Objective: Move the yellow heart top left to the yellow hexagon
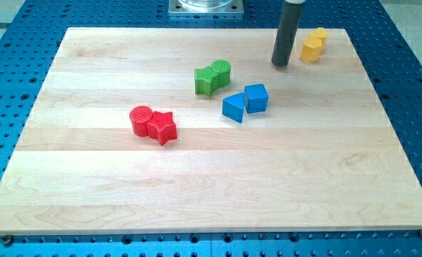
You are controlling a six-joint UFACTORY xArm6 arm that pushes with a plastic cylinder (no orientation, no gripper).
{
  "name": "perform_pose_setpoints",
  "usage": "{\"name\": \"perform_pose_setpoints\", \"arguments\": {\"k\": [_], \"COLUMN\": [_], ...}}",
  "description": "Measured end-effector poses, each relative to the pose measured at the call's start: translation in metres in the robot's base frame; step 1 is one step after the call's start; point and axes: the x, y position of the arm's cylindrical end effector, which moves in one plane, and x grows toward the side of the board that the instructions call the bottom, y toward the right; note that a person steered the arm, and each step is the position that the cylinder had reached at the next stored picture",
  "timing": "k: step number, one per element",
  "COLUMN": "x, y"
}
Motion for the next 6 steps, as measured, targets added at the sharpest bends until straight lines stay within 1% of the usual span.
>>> {"name": "perform_pose_setpoints", "arguments": {"k": [3, 4, 5, 6], "x": [0.009, 0.031, 0.040, 0.023], "y": [0.000, 0.010, 0.071, 0.133]}}
